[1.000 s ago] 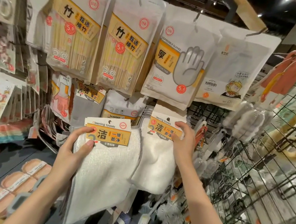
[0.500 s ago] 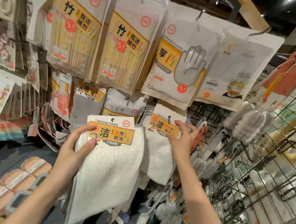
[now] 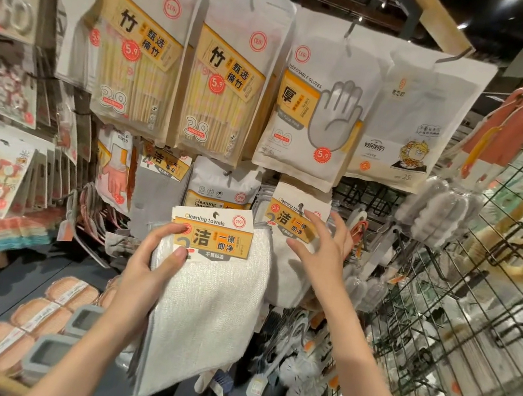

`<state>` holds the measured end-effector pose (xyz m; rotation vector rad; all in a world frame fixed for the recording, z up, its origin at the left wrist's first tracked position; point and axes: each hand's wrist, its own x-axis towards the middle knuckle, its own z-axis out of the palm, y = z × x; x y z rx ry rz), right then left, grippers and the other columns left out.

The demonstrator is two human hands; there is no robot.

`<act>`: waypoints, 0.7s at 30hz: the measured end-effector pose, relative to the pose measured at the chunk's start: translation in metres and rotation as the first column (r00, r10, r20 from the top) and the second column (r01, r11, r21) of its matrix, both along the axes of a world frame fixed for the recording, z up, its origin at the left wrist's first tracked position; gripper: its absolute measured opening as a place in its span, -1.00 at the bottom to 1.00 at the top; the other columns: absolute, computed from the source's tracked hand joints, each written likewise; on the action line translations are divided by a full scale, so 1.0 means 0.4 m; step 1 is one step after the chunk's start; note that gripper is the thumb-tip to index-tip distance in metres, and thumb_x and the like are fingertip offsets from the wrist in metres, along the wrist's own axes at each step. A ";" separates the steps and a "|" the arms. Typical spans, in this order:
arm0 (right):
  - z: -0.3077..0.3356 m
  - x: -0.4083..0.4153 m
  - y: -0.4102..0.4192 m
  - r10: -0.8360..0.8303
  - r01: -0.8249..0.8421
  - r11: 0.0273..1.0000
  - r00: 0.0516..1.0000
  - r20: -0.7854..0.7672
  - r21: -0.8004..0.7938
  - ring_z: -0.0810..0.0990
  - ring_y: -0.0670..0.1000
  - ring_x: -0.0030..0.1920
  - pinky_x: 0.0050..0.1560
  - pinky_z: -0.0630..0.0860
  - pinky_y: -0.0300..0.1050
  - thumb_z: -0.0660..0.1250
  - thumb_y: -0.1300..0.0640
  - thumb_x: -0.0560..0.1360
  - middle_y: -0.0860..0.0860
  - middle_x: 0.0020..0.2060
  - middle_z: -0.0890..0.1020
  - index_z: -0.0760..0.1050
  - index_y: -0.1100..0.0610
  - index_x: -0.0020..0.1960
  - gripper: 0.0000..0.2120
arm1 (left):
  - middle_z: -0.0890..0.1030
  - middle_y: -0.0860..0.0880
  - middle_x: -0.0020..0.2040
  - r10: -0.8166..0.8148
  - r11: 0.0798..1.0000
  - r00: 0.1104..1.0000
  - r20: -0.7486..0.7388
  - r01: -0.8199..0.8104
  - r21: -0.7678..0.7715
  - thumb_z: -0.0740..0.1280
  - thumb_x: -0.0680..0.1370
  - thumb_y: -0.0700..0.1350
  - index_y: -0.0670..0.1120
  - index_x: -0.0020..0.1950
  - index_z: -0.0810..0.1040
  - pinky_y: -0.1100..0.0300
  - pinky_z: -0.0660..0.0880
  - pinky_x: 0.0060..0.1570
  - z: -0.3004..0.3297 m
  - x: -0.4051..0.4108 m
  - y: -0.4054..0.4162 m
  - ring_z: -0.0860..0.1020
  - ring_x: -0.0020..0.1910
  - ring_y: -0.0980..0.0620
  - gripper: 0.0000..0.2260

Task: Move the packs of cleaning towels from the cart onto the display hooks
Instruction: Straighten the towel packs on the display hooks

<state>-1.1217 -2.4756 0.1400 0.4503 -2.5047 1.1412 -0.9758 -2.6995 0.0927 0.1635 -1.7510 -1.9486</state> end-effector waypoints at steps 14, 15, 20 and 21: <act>0.002 0.174 -0.116 0.380 -0.303 0.910 0.881 0.283 -0.281 0.31 -0.27 0.23 0.08 0.22 -0.60 0.50 0.06 0.37 -0.17 0.27 0.35 0.31 -0.14 0.33 -0.39 | 0.60 0.23 0.11 -0.020 0.998 0.999 -0.043 0.023 0.052 0.36 0.51 -0.14 0.15 0.13 0.56 0.25 0.48 0.07 0.012 0.052 0.042 0.56 0.10 0.20 -0.74; -0.003 0.181 -0.116 0.375 -0.293 0.909 0.887 0.271 -0.297 0.33 -0.32 0.18 -0.01 0.22 -0.68 0.52 0.08 0.36 -0.20 0.23 0.35 0.31 -0.12 0.34 -0.36 | 0.60 0.24 0.11 -0.017 0.998 0.999 -0.047 0.019 0.052 0.35 0.51 -0.16 0.15 0.16 0.55 0.35 0.48 0.00 0.012 0.055 0.045 0.56 0.09 0.23 -0.71; -0.013 0.208 -0.107 0.371 -0.267 0.880 0.903 0.218 -0.392 0.41 -0.51 0.01 -0.12 0.31 -0.64 0.53 0.15 0.34 -0.30 0.05 0.48 0.39 -0.06 0.09 -0.56 | 0.58 0.40 0.08 -0.023 0.995 0.999 -0.039 0.026 0.091 0.34 0.53 -0.19 0.24 0.39 0.33 0.46 0.48 -0.09 0.011 0.070 0.054 0.55 0.09 0.35 -0.48; -0.011 0.211 -0.104 0.372 -0.260 0.875 0.901 0.223 -0.409 0.45 -0.50 -0.06 -0.14 0.36 -0.59 0.53 0.16 0.35 -0.28 0.01 0.52 0.39 -0.03 0.06 -0.59 | 0.56 0.44 0.06 -0.025 0.996 0.999 -0.038 0.028 0.089 0.34 0.54 -0.20 0.26 0.41 0.28 0.49 0.47 -0.11 0.012 0.072 0.055 0.54 0.08 0.38 -0.44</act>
